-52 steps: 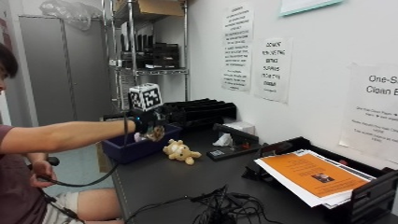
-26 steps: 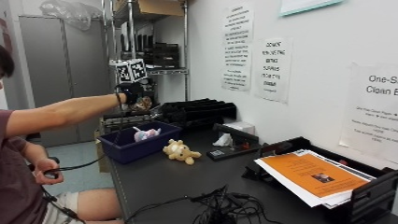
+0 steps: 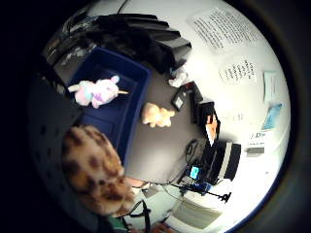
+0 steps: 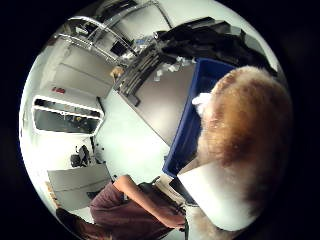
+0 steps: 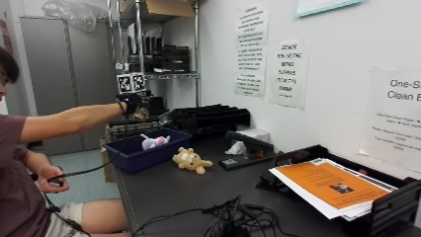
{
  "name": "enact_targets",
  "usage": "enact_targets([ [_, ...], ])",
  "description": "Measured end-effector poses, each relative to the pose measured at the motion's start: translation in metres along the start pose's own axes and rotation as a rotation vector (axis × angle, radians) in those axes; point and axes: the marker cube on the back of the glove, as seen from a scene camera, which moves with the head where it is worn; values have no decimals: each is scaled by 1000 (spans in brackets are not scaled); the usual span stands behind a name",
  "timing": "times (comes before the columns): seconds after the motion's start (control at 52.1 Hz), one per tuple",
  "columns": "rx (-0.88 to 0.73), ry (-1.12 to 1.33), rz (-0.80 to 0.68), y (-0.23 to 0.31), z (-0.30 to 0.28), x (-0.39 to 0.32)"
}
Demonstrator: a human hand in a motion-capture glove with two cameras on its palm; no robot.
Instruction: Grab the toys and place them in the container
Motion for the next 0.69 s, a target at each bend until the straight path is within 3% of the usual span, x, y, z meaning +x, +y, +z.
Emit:
enact_targets([
  [0.115,-30,22,-20,11,7,-10],
  [0.346,-257,-62,39,45,15,19],
  [0.499,-231,-60,62,18,3,27],
  [0.691,-189,-33,149,4,-4,85],
])
